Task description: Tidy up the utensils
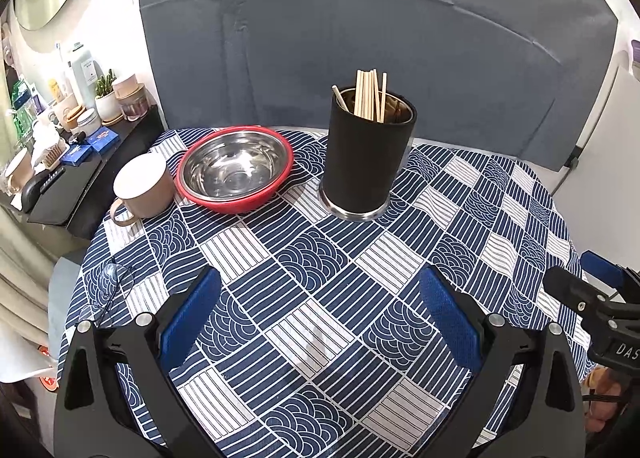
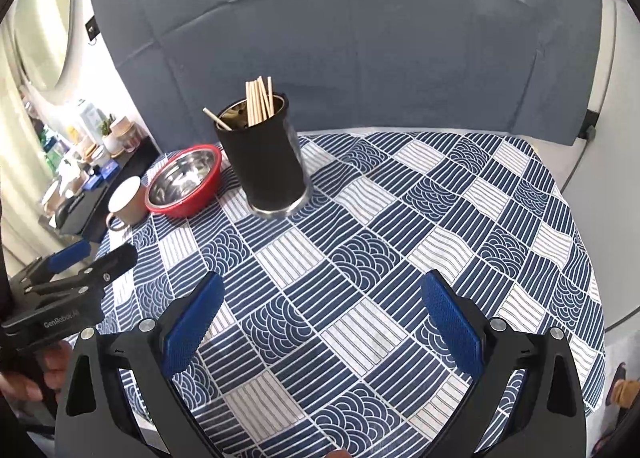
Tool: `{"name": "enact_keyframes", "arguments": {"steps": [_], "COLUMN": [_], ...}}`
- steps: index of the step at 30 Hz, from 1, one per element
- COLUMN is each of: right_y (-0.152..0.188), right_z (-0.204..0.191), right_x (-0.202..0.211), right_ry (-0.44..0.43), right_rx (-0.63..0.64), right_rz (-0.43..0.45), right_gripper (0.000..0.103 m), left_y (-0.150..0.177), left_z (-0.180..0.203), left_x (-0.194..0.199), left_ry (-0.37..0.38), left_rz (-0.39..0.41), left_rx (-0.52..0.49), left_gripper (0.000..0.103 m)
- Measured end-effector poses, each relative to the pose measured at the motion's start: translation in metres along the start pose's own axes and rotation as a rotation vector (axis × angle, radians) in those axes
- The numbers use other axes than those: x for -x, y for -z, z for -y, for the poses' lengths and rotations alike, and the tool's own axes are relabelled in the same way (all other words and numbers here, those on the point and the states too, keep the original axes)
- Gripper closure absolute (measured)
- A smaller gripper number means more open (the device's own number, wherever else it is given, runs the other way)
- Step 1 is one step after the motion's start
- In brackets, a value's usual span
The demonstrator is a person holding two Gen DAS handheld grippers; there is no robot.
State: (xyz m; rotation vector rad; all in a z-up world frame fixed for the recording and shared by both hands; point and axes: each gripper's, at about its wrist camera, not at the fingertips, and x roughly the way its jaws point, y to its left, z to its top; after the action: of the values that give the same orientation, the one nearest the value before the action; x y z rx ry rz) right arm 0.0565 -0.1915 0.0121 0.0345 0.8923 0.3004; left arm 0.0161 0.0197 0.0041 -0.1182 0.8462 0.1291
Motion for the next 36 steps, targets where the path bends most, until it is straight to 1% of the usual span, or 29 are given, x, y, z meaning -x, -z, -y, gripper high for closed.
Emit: {"name": "enact_keyframes", "arguments": {"steps": [11, 19, 27, 36], "right_y": [0.0000, 0.0017, 0.0027, 0.0041], "right_z": [-0.0078, -0.0088, -0.0100, -0.0099], "right_x": [0.0020, 0.0038, 0.0066, 0.0069], "right_ry": [0.005, 0.008, 0.012, -0.003], "right_rx": [0.033, 0.029, 0.029, 0.021], "right_rz": [0.008, 0.011, 0.019, 0.010], "right_gripper": [0.008, 0.008, 0.008, 0.008], "left_y": [0.0007, 0.0031, 0.0024, 0.0039], "left_z": [-0.0017, -0.0010, -0.0006, -0.0018], "left_x": [0.0006, 0.0005, 0.0017, 0.0027], "left_ry": [0.009, 0.025, 0.020, 0.018], "left_rz": [0.001, -0.006, -0.003, -0.008], "left_rx": [-0.002, -0.015, -0.018, -0.021], "left_gripper": [0.006, 0.006, 0.006, 0.006]}}
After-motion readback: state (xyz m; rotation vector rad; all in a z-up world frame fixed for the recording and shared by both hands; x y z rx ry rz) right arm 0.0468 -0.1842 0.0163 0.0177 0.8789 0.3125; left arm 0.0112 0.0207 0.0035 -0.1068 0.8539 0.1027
